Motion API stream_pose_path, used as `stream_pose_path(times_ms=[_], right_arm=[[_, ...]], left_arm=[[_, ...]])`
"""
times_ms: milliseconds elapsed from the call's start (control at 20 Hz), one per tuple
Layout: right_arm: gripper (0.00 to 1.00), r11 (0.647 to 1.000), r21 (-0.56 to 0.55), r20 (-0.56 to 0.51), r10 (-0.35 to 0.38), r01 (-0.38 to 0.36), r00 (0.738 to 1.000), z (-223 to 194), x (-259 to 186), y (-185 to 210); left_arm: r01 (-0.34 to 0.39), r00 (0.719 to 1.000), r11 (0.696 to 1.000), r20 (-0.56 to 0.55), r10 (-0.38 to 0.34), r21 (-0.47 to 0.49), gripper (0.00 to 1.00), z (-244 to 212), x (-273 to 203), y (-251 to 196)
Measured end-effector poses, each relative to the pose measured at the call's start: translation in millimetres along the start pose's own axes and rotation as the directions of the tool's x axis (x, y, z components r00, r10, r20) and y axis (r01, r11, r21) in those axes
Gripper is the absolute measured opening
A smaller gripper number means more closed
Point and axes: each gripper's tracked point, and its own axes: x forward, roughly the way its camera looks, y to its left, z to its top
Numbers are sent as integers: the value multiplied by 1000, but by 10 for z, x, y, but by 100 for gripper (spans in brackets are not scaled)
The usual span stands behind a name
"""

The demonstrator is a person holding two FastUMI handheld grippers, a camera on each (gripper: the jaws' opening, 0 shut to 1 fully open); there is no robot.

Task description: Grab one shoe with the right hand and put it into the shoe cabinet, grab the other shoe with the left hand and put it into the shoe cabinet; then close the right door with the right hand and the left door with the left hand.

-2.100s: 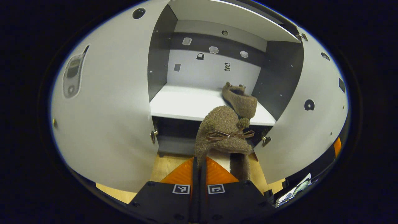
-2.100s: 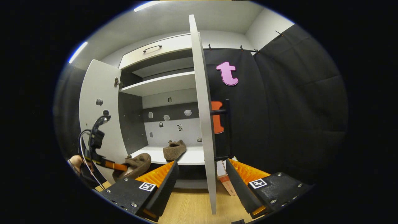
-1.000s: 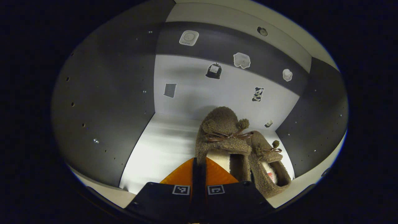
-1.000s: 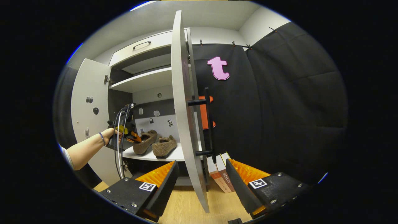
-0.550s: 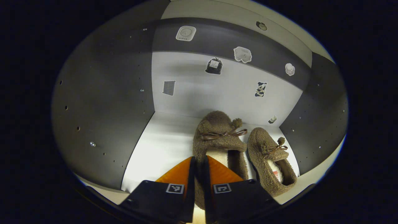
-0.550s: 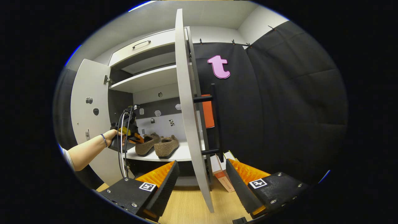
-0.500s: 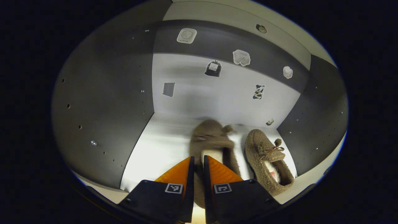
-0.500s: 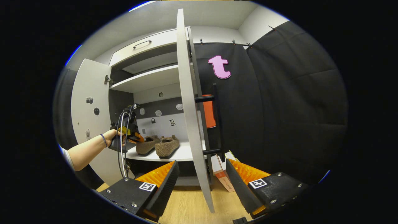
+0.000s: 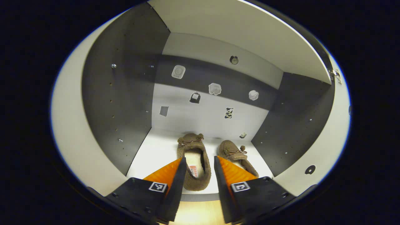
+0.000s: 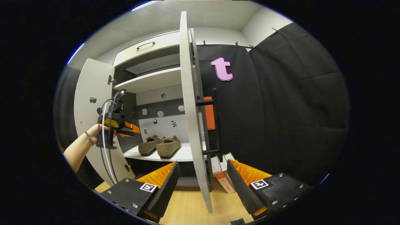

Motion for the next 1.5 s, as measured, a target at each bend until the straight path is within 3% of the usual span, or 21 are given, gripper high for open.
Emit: stream_pose_path(times_ms=[100,200,300,500,550,600,700,1050,1100,1150,1200,1400,1450,1500], right_arm=[[93,1000,-8,7,-5,5,1000,25,-33,-47],[93,1000,-27,6,-14,14,1000,20,-72,-108],[93,998,-49,-2,-26,26,1000,-15,-105,-189],[93,996,-74,-6,-59,58,998,-72,-138,-387],[93,994,-82,-3,-68,67,998,-88,-131,-442],[93,993,-88,-1,-82,82,997,-103,-121,-498],[93,991,-82,1,-106,106,994,-136,-64,-596],[94,988,-14,0,-156,156,988,-357,-1,-685],[94,987,-12,6,-162,162,987,-352,7,-675],[94,987,-12,15,-161,161,987,-335,14,-660],[94,988,-13,21,-156,156,988,-330,20,-630],[93,982,-92,35,-164,167,986,-315,26,-578],[93,980,-103,33,-170,172,985,-321,21,-575],[93,978,-105,31,-175,178,984,-320,15,-576]], left_arm=[[22,999,1000,42,-23,7,75,78,-283,-89],[25,995,999,96,-27,19,75,156,-560,-152],[17,988,999,152,-23,40,86,241,-855,-173],[59,973,997,219,-69,53,87,212,-1478,-351],[55,968,996,242,-70,68,92,211,-1629,-338],[49,961,995,267,-70,86,87,225,-1792,-324],[29,950,994,306,-60,106,94,219,-2076,-287],[-79,918,990,395,27,114,99,29,-2953,292],[-98,913,988,406,42,119,94,-6,-3054,402],[-116,908,986,416,55,123,97,-43,-3142,491],[-133,903,983,423,69,124,94,-86,-3229,594],[-236,875,965,457,160,115,97,-242,-3508,1152],[-248,873,962,457,171,113,94,-296,-3582,1257],[-253,875,961,451,179,109,96,-355,-3629,1366]])
